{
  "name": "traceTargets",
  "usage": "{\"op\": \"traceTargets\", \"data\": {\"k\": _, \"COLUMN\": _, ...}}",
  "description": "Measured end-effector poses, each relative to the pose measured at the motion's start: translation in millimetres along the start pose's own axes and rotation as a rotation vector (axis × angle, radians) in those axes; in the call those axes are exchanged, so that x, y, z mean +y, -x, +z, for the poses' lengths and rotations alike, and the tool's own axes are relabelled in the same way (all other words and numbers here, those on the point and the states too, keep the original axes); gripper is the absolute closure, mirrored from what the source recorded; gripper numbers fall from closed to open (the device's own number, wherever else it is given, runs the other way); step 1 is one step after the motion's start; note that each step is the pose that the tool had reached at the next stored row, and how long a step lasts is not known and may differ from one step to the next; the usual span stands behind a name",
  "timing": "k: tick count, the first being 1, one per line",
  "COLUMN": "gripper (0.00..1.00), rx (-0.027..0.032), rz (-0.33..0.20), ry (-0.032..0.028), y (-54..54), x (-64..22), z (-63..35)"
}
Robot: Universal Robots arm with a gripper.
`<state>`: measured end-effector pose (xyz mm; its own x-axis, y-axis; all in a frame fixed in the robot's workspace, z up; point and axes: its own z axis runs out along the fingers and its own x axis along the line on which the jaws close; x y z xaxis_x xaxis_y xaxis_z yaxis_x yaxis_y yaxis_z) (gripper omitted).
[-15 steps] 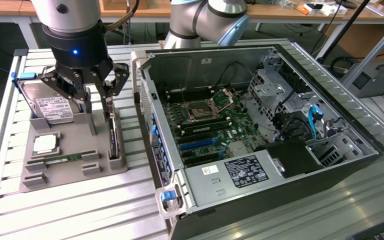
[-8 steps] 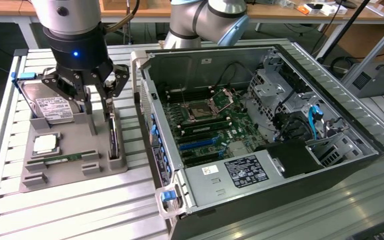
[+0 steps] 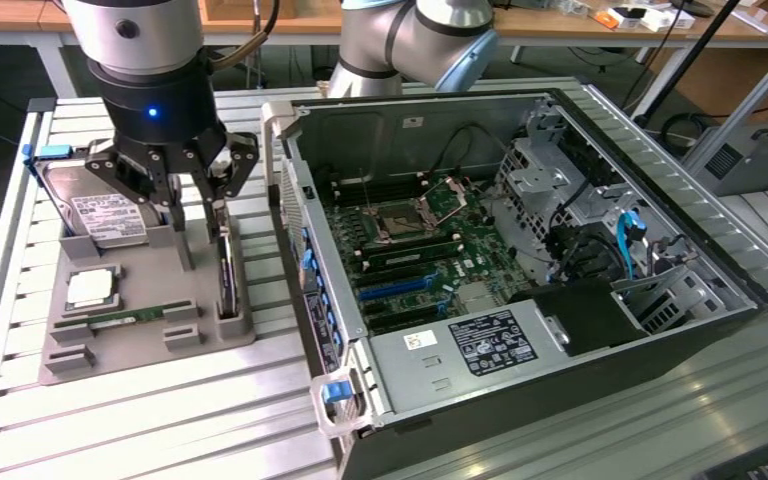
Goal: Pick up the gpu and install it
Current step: 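Pick up the gpu and move the gpu toward the slot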
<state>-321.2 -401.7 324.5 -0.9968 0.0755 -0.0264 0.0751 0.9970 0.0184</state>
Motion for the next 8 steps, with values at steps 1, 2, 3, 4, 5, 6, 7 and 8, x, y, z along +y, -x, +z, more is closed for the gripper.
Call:
{"op": "traceTargets", "data": {"k": 1, "gripper": 0.64, "rx": 0.0000, "rz": 0.000, "ry": 0.0000, "y": 0.0, "x": 0.0, "z": 0.8}}
{"op": "traceTargets", "data": {"k": 2, "gripper": 0.64, "rx": 0.0000, "rz": 0.000, "ry": 0.0000, "y": 0.0, "x": 0.0, "z": 1.0}}
{"op": "traceTargets", "data": {"k": 3, "gripper": 0.64, "rx": -0.0001, "rz": 0.000, "ry": 0.0000, "y": 0.0, "x": 0.0, "z": 1.1}}
{"op": "traceTargets", "data": {"k": 4, "gripper": 0.64, "rx": 0.0000, "rz": 0.000, "ry": 0.0000, "y": 0.0, "x": 0.0, "z": 1.3}}
{"op": "traceTargets", "data": {"k": 5, "gripper": 0.64, "rx": 0.0000, "rz": 0.000, "ry": 0.0000, "y": 0.0, "x": 0.0, "z": 1.5}}
{"op": "traceTargets", "data": {"k": 6, "gripper": 0.64, "rx": 0.0000, "rz": 0.000, "ry": 0.0000, "y": 0.0, "x": 0.0, "z": 1.7}}
{"op": "traceTargets", "data": {"k": 7, "gripper": 0.64, "rx": 0.0000, "rz": 0.000, "ry": 0.0000, "y": 0.0, "x": 0.0, "z": 1.8}}
{"op": "traceTargets", "data": {"k": 8, "gripper": 0.64, "rx": 0.0000, "rz": 0.000, "ry": 0.0000, "y": -0.1, "x": 0.0, "z": 2.0}}
